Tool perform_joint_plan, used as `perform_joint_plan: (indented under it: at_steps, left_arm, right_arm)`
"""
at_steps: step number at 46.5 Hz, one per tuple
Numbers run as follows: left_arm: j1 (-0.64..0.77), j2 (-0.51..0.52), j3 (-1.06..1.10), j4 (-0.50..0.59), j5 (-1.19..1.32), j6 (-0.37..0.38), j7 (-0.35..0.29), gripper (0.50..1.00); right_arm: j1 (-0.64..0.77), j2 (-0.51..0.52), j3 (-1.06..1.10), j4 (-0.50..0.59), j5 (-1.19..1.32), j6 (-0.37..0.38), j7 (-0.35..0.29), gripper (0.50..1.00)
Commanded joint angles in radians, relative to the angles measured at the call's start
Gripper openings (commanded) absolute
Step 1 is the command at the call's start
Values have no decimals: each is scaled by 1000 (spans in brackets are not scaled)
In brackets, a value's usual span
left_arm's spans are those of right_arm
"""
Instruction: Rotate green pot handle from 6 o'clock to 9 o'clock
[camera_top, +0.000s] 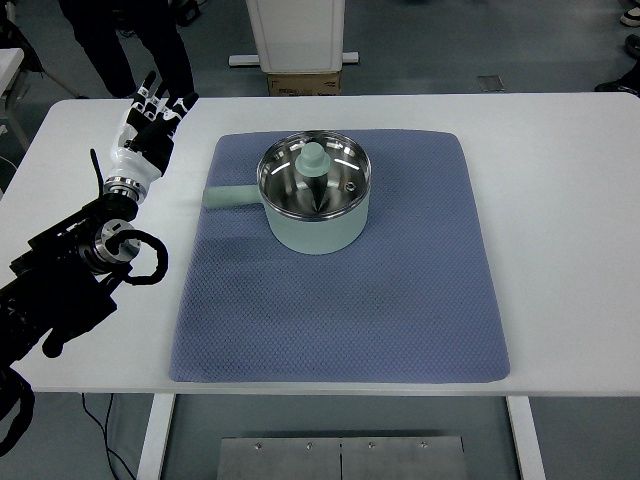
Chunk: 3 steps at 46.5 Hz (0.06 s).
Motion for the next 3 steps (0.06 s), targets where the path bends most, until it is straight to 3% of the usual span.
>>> perform_joint_plan:
  at_steps: [1, 3]
  left_arm:
    - [1, -4, -1, 0, -2, -1, 0, 1000]
    - [1, -5, -1, 0, -2, -3, 0, 1000]
  right_arm:
    - [0, 0, 0, 1, 0, 0, -2, 1000]
    - [0, 0, 0, 1, 0, 0, 0, 1000]
